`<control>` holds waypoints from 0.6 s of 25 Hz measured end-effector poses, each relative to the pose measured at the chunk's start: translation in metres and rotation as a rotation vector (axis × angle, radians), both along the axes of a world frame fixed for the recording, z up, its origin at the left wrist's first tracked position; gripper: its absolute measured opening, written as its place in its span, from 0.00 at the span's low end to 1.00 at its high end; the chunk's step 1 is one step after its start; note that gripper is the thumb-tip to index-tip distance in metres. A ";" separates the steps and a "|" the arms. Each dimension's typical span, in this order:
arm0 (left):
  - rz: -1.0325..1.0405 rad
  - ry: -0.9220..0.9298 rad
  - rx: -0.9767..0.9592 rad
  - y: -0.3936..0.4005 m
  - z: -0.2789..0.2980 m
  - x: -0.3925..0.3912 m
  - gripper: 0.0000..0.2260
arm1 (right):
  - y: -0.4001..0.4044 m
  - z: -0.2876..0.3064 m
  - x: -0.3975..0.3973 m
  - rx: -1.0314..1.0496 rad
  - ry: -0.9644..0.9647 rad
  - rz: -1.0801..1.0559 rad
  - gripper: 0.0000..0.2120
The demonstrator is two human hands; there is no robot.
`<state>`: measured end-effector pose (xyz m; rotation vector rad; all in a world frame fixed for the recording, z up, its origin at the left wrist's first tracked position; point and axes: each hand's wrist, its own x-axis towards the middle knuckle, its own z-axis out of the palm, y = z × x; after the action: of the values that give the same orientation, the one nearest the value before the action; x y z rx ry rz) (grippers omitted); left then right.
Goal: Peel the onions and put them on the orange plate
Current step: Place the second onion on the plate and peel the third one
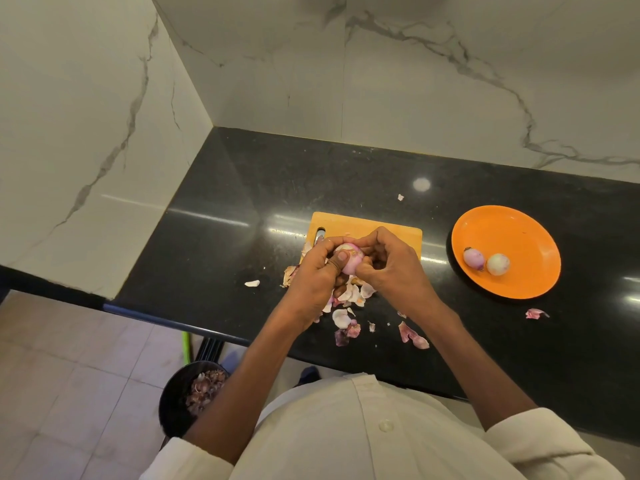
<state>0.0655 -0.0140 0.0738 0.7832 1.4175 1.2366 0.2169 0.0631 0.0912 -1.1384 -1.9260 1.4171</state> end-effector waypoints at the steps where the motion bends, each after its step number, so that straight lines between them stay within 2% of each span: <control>1: -0.008 0.015 -0.003 0.001 0.000 -0.001 0.14 | 0.000 0.001 0.000 -0.019 0.009 -0.010 0.12; 8: -0.018 0.008 -0.020 0.000 0.006 -0.003 0.14 | 0.001 0.005 -0.001 -0.106 0.019 -0.068 0.13; 13: 0.065 -0.033 0.005 0.000 0.013 -0.007 0.12 | -0.001 0.007 -0.001 -0.490 0.275 -0.107 0.11; 15: 0.054 -0.012 0.000 0.000 0.015 -0.009 0.12 | -0.002 0.005 -0.001 -0.376 0.224 -0.110 0.12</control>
<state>0.0564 -0.0137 0.0887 0.7409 1.4364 1.2806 0.2157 0.0615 0.0966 -1.1677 -1.4595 1.8088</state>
